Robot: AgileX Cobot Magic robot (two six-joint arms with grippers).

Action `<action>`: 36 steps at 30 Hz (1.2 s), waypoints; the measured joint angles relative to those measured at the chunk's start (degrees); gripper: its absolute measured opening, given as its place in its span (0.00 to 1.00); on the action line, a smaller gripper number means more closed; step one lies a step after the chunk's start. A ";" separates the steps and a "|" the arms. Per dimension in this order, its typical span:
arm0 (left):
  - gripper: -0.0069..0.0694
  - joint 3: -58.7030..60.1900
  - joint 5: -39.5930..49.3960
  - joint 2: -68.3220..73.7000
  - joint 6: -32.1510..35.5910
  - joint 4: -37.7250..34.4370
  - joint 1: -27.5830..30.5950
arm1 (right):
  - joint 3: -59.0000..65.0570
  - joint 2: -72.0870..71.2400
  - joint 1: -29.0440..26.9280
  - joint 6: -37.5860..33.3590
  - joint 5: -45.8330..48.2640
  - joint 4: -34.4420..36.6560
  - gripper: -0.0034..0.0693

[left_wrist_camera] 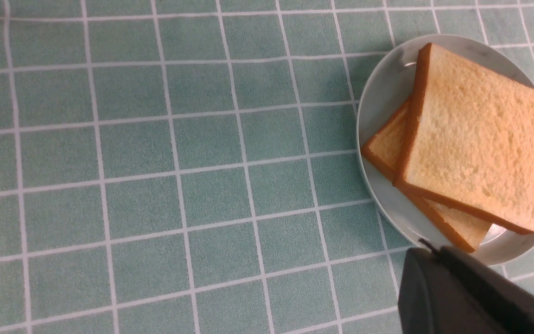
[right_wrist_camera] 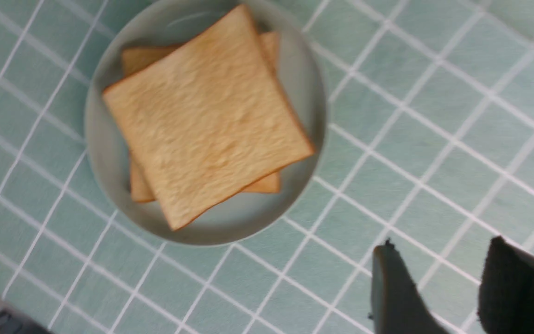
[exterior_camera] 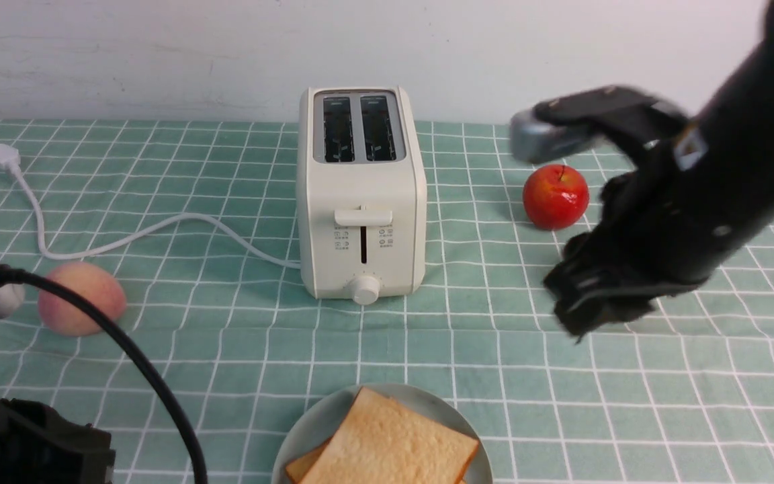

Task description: Take toasted bread from bread machine on blue coffee table place on plate.

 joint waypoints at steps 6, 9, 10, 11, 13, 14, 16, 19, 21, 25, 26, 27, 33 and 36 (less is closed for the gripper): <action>0.07 0.00 -2.81 0.00 -0.01 0.00 0.00 | 2.77 -16.69 0.00 7.87 0.59 -7.77 0.03; 0.07 0.08 -4.35 0.00 -0.01 0.00 0.00 | 8.76 -27.97 0.00 9.73 -2.82 -11.19 0.02; 0.07 0.30 -5.47 0.00 -0.01 0.00 0.00 | 13.20 -33.88 0.00 10.03 -6.96 -12.38 0.02; 0.07 0.56 -6.24 0.00 -0.01 0.00 0.00 | 16.17 -38.32 0.00 10.09 -9.49 -12.86 0.02; 0.07 1.12 -7.12 0.00 -0.01 0.00 0.00 | 24.83 -47.23 0.00 10.22 -16.81 -13.89 0.02; 0.07 1.49 -7.35 0.00 -0.01 -0.04 0.00 | 31.64 -52.59 0.00 10.67 -21.26 -14.50 0.03; 0.07 1.92 -7.59 0.00 -0.01 -0.12 0.00 | 36.65 -57.85 0.00 11.89 -25.16 -15.22 0.03; 0.07 2.93 -8.17 0.00 -0.01 -1.28 0.00 | 52.35 -70.00 0.00 17.00 -34.61 -19.08 0.03; 0.07 3.07 -9.02 0.00 -0.01 -1.65 0.00 | 58.74 -75.68 0.00 18.60 -39.46 -23.38 0.04; 0.07 4.43 -12.30 -1.84 -0.01 -1.77 0.00 | 65.77 -79.49 0.00 23.06 -48.84 -30.63 0.04; 0.07 5.58 -13.73 -3.14 -0.01 -1.81 0.00 | 66.36 -79.49 0.00 24.41 -50.23 -31.56 0.04; 0.07 6.75 -15.06 -4.43 -0.01 -1.87 0.00 | 66.63 -79.49 0.00 25.49 -50.97 -32.04 0.04; 0.07 17.34 -25.87 -17.16 -0.06 -2.11 0.00 | 66.77 -79.49 0.00 28.05 -52.88 -35.01 0.05; 0.07 20.00 -27.63 -21.58 -0.06 -2.22 0.00 | 66.77 -79.49 0.00 28.10 -53.02 -35.29 0.05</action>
